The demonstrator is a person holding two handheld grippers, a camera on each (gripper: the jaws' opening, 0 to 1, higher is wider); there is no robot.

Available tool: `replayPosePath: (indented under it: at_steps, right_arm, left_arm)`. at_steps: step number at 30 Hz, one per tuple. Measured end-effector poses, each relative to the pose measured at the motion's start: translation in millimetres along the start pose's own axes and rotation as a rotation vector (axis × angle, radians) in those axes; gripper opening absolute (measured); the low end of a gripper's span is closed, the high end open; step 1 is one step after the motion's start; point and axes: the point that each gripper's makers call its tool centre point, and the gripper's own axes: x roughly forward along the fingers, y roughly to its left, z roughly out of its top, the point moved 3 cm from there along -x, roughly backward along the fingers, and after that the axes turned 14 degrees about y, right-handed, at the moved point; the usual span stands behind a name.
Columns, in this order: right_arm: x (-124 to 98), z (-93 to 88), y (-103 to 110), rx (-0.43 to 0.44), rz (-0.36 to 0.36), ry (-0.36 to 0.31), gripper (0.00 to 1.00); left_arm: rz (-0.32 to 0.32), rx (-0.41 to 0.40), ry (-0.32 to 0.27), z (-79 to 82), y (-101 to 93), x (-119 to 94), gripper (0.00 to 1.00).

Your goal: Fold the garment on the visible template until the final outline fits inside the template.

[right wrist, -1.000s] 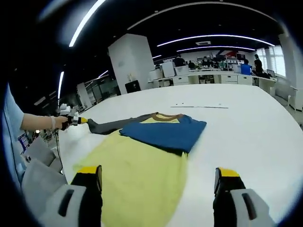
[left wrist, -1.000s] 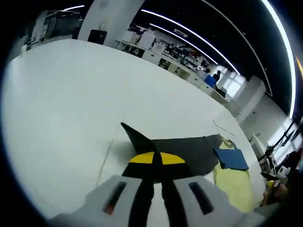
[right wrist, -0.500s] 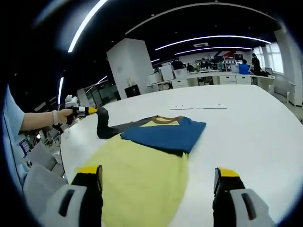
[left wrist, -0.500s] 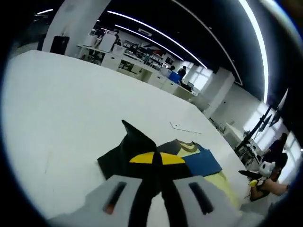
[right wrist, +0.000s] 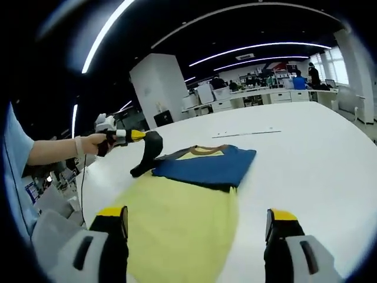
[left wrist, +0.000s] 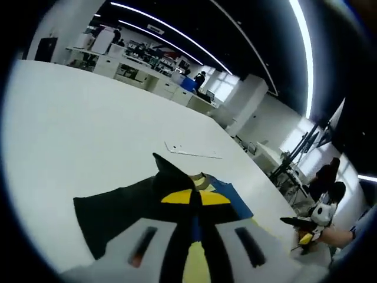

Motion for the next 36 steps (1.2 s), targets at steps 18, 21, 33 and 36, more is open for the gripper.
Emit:
replayPosePath:
  at_steps: [18,21,33,36]
  right_arm:
    - [2.1,-28.1,3.7,-0.027,-0.037,0.065,1.0]
    - [0.2,-27.7,0.7,-0.029,-0.054,0.059,0.99]
    - [8.1,-31.7,1.4,-0.03,-0.042,0.08,0.98]
    - [8.8,-31.9,1.9,-0.028,-0.038,0.081,0.98]
  left_arm:
    - [-0.206,0.074,0.03,5.6,-92.9,94.3,0.0]
    - [-0.221,0.08,0.058,-4.5,-101.4,109.9,0.0]
    - [-0.249,0.119,0.172,-44.2,-119.3,150.1,0.0]
    - [-0.272,0.131,0.2,-55.3,-126.0,160.5,0.0]
